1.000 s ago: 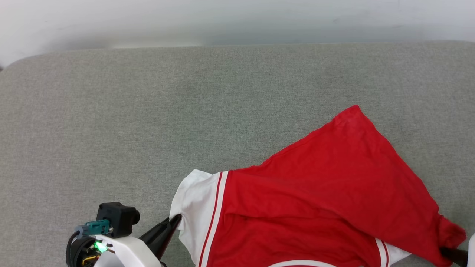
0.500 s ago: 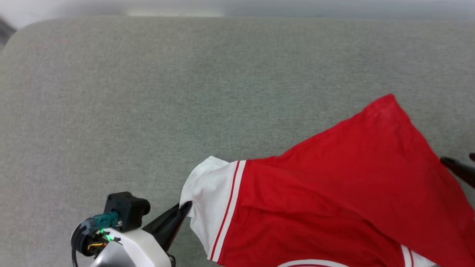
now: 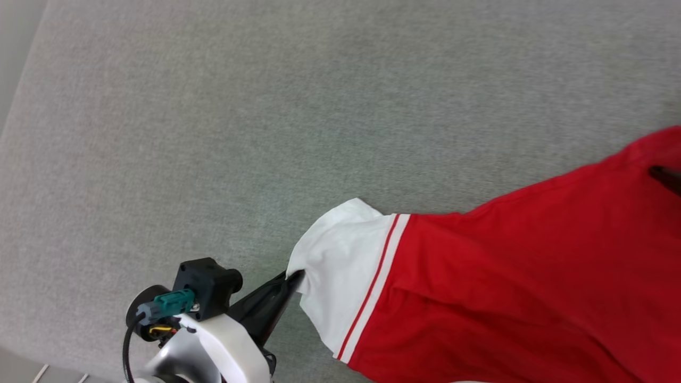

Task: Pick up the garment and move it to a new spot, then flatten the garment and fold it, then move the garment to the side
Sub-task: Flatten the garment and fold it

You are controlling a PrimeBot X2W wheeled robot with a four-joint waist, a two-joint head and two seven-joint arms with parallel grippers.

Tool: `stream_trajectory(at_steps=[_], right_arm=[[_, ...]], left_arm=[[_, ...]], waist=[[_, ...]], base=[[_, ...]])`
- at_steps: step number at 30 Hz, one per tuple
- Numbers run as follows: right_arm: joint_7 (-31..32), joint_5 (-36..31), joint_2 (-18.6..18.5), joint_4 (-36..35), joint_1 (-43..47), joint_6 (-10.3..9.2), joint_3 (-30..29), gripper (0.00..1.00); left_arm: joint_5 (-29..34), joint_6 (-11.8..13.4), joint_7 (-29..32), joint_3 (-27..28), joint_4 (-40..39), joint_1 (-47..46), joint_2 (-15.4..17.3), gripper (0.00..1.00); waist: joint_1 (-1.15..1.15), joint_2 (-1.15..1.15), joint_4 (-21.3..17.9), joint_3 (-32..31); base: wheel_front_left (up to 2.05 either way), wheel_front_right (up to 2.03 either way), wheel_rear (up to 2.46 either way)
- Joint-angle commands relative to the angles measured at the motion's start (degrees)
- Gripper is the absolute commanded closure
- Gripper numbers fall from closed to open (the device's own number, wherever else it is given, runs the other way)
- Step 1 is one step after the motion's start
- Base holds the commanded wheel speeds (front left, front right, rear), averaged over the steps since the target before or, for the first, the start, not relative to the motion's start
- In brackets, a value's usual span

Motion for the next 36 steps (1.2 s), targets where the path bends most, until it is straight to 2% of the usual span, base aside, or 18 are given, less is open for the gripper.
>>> stream_trajectory(at_steps=[1, 5, 15, 16, 17, 26, 36], right_arm=[[-0.3, -0.4, -0.5, 0.8, -0.9, -0.02, 0.3, 0.00], [-1.1, -1.6, -1.3, 4.4, -1.5, -0.02, 0.7, 0.00], [-0.6, -2.1, -1.8, 10.0, 1.4, -0.02, 3.7, 0.00], [-0.8, -2.0, -1.9, 10.4, 1.6, -0.02, 3.9, 0.55], [-0.9, -1.8, -1.9, 10.8, 1.6, -0.02, 4.0, 1.00], [-6.3, 0.0, -0.7, 11.4, 0.4, -0.01, 4.4, 1.00], [-17.1, 4.6, -1.2, 8.8, -1.1, -0.02, 6.6, 1.00]], left_arm=[[0.2, -0.2, -0.3, -0.3, 0.3, -0.8, -0.4, 1.00], [-1.3, -1.4, -0.8, -0.9, 0.5, -1.4, -2.0, 1.00], [-1.0, -2.0, -1.3, -1.3, 2.2, -2.6, -2.2, 1.00], [-1.1, -2.0, -1.3, -1.3, 2.4, -2.8, -2.2, 1.00], [-1.2, -2.1, -1.3, -1.4, 2.6, -2.9, -2.3, 1.00], [-1.3, -1.9, -2.3, -0.7, 3.6, -2.3, -1.8, 1.00], [-0.5, 0.5, -5.2, 3.4, 3.1, -1.3, 0.3, 1.00]], waist=[[-0.01, 0.00, 1.9, 1.8], [-0.01, 0.00, 3.3, 3.1], [-0.01, 0.00, 4.5, 4.7], [-0.01, 0.00, 4.5, 4.7], [-0.01, 0.00, 4.4, 4.5], [-0.01, 0.00, 2.1, -0.4], [-0.01, 0.00, -4.0, -10.5]], base=[[0.00, 0.00, 0.00], [0.00, 0.00, 0.00], [0.00, 0.00, 0.00], [0.00, 0.00, 0.00], [0.00, 0.00, 0.00], [0.00, 0.00, 0.00], [0.00, 0.00, 0.00]])
